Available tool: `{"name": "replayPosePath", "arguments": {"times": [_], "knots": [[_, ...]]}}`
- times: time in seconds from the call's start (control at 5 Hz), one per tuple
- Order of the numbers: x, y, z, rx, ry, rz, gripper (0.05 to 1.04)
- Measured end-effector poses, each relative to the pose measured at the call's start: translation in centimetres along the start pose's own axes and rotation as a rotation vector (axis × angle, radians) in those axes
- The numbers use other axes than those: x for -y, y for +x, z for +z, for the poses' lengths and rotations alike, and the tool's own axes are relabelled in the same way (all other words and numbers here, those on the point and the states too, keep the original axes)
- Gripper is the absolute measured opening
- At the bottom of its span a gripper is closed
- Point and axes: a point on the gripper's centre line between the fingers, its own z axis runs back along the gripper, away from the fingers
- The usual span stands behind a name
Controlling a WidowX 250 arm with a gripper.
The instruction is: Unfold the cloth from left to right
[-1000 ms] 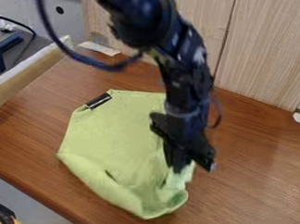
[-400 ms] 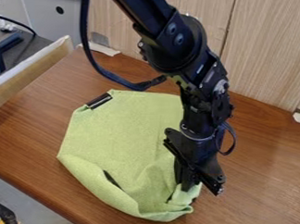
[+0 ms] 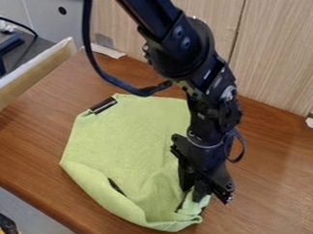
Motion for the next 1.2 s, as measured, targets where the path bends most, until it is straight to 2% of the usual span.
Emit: {"name": "replayPosePath", "arguments": {"times": [0.2,0.4,0.8,1.0,1.2], "knots": [[0.0,-0.1,-0.2,0.017,0.014,0.002,0.776],[0.0,-0.1,-0.4,0.032,0.015,-0.019,1.001],[0.4,-0.5,-0.8,0.083,-0.003,-0.024,1.001],[0.1,-1.8,5.1,0.164,-0.022,0.07,1.0],[-0.2,-2.3,9.6,0.235,-0.019,0.057,1.0]]}}
